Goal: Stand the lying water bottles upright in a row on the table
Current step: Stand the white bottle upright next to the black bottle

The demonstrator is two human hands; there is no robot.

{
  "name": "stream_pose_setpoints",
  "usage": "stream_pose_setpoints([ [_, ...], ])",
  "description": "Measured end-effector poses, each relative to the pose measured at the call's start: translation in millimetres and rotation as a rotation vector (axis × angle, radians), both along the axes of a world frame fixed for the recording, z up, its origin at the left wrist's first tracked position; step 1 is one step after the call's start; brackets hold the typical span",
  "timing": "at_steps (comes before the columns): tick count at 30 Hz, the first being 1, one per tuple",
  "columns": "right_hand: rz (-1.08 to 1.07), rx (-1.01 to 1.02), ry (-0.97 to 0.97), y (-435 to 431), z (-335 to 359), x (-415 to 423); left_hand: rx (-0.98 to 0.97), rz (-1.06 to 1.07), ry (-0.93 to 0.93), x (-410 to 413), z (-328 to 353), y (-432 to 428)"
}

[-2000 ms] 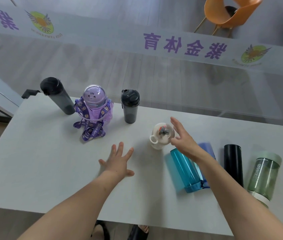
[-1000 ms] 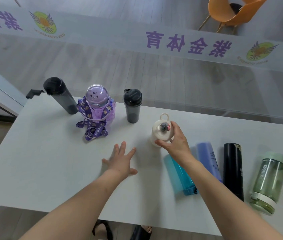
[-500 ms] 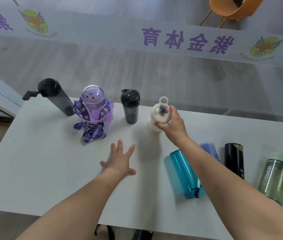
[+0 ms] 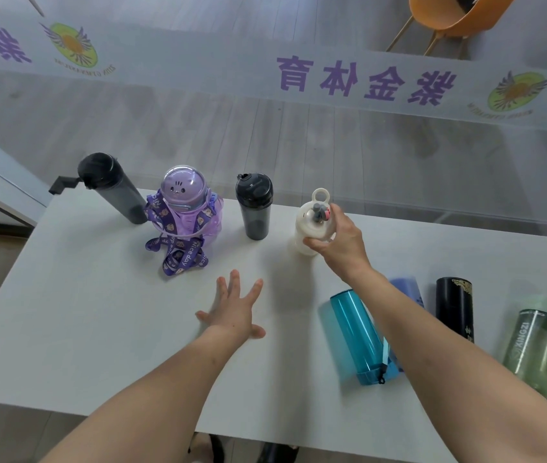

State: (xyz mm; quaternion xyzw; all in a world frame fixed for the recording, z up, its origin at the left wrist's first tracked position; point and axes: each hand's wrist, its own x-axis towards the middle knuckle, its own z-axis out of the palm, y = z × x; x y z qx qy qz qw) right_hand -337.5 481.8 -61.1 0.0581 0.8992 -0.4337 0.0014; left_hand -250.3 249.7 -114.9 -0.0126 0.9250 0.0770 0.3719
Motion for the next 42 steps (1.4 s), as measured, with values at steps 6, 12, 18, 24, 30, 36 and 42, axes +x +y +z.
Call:
stream_pose_setpoints([
  [6, -0.006, -0.059, -0.023, 0, 5, -7, 0.001, 0.001, 0.0, 1, 2, 0],
  [12, -0.003, -0.08, -0.036, 1, 4, -8, -0.009, 0.002, -0.006, 0, 3, 1],
  [18, 0.028, -0.088, -0.042, 4, 6, -12, -0.032, -0.004, -0.001, 0, -1, 1],
  [24, 0.028, -0.067, -0.059, 3, 5, -14, -0.038, -0.015, -0.006, -1, -1, 0],
  [30, 0.02, -0.085, -0.079, 3, 5, -14, -0.032, -0.013, -0.018, -2, 0, 0],
  [36, 0.036, -0.072, -0.086, 4, 8, -15, -0.027, -0.015, -0.026, -2, 1, 0],
  [42, 0.031, -0.096, -0.098, 3, 6, -14, -0.026, -0.016, -0.036, -2, -1, 0],
])
